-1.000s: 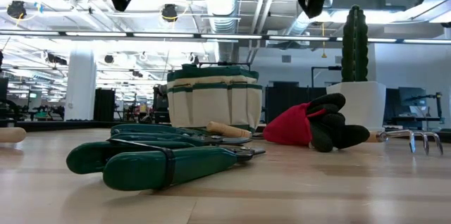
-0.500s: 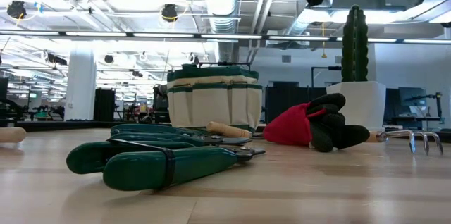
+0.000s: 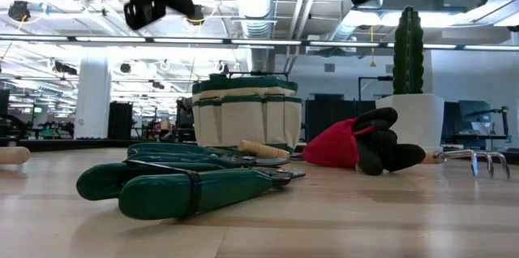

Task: Pick & Place Garden tools in Gardening bag
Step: Put the middle green shears into the brown gardening bag

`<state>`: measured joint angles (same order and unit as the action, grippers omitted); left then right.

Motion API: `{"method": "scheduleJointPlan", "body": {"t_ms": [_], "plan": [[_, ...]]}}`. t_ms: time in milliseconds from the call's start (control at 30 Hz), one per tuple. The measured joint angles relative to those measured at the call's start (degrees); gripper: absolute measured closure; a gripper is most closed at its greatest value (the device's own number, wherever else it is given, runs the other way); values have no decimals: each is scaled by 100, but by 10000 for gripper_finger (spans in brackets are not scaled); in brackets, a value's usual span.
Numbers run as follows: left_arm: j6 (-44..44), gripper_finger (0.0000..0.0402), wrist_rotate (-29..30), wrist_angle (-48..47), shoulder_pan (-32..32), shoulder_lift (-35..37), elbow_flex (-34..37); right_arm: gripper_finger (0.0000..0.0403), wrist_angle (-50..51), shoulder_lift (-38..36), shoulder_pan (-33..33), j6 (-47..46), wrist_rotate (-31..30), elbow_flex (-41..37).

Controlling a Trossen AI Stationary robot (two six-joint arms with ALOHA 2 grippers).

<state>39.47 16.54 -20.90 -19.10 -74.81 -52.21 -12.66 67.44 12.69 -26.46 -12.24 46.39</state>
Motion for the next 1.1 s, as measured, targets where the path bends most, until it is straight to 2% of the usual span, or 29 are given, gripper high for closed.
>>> {"method": "scheduleJointPlan", "body": {"t_ms": [167, 367, 567, 667, 833, 1100], "plan": [[-5, 400, 200, -19, 194, -561, 0, 403, 17, 2, -6, -4, -7, 0], [-114, 400, -545, 20, 471, -889, 2, 403, 25, 2, -7, -11, -7, 0], [-208, 389, -654, 31, 465, -1057, 2, 403, 43, 2, -7, -9, -7, 0], [-281, 374, -686, 39, 449, -1171, 2, 403, 84, 2, -7, -7, -7, 0], [-283, 337, -1081, 80, 444, -1374, 2, 403, 248, 4, -11, 0, -6, 0], [-261, 276, -1121, 213, 442, -1734, 4, 403, 362, 4, -11, 0, -7, 0]]}}
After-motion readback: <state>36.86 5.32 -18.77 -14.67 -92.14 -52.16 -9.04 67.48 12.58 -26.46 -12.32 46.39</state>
